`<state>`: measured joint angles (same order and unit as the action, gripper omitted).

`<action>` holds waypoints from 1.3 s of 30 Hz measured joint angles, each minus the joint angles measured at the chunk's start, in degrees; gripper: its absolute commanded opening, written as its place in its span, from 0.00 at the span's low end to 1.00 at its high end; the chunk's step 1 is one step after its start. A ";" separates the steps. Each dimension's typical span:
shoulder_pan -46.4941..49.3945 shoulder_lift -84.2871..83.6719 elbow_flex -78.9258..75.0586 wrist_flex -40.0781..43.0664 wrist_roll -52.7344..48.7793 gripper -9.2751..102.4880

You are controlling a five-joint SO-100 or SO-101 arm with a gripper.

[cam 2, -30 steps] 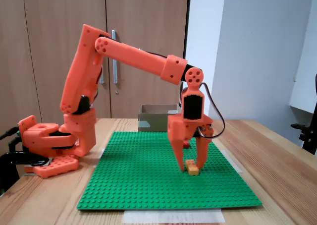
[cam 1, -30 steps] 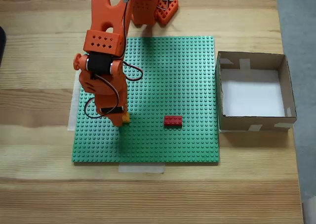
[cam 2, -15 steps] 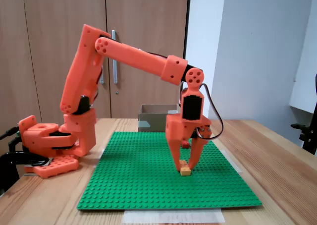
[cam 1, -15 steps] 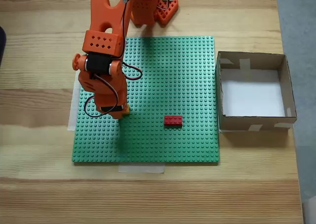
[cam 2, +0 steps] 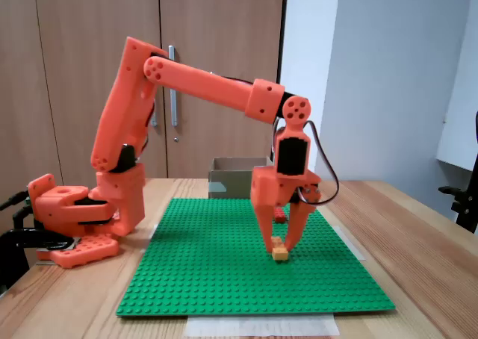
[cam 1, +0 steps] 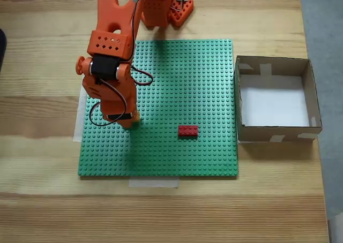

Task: Pick the yellow lego block and put it in the box.

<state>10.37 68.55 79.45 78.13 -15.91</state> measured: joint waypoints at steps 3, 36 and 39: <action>0.00 0.00 -2.29 1.93 0.00 0.14; -17.23 2.64 -21.45 17.84 6.06 0.14; -19.69 4.22 -22.50 19.07 6.77 0.14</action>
<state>-9.32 72.77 56.95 97.21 -9.14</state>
